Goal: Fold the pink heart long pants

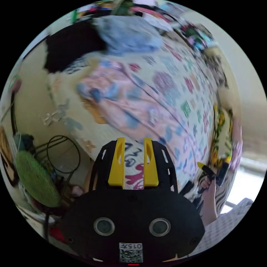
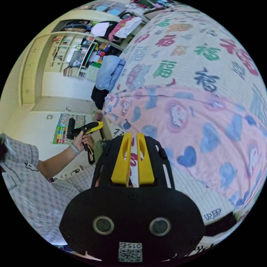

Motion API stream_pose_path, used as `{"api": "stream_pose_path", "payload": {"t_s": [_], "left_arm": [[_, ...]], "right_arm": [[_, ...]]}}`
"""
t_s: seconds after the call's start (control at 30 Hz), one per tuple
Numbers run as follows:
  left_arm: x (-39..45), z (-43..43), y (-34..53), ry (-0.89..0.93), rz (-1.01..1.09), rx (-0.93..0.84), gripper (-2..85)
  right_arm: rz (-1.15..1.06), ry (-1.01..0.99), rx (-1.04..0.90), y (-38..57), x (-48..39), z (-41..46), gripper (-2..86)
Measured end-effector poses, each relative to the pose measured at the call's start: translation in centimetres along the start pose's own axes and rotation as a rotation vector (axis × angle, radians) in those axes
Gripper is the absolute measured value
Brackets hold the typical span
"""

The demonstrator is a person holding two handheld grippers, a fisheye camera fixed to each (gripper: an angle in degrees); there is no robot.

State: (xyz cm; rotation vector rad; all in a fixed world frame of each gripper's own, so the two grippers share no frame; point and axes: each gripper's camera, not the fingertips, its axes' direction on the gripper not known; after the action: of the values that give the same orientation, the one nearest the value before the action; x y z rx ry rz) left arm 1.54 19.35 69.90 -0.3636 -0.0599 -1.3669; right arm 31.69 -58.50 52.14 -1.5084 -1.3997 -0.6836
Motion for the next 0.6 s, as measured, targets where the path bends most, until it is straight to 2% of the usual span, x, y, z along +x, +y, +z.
{"api": "stream_pose_path", "payload": {"t_s": [0.07,0.17,0.23,0.33,0.5,0.6], "left_arm": [[-5.7,-1.1,-0.8,0.038,-0.110,0.086,10.8],[-13.6,-0.8,-2.6,0.166,-0.239,0.155,12.4],[-18.5,0.2,-4.2,0.282,-0.315,0.191,13.4],[-22.9,1.7,-6.2,0.362,-0.352,0.241,13.6],[-28.4,4.0,-9.0,0.312,-0.388,0.168,11.0],[-32.1,4.3,-9.5,0.348,-0.388,0.150,7.6]], "right_arm": [[-0.151,-0.017,-0.077,-6.3,-3.6,5.2,4.8],[-0.258,-0.019,-0.184,-13.9,-7.5,12.4,6.0],[-0.278,0.009,-0.259,-18.3,-9.6,17.0,6.7],[-0.298,0.033,-0.359,-24.8,-12.8,24.7,7.6],[-0.249,0.130,-0.563,-33.3,-16.9,36.7,9.3],[-0.209,0.221,-0.640,-37.2,-18.7,43.1,10.3]]}}
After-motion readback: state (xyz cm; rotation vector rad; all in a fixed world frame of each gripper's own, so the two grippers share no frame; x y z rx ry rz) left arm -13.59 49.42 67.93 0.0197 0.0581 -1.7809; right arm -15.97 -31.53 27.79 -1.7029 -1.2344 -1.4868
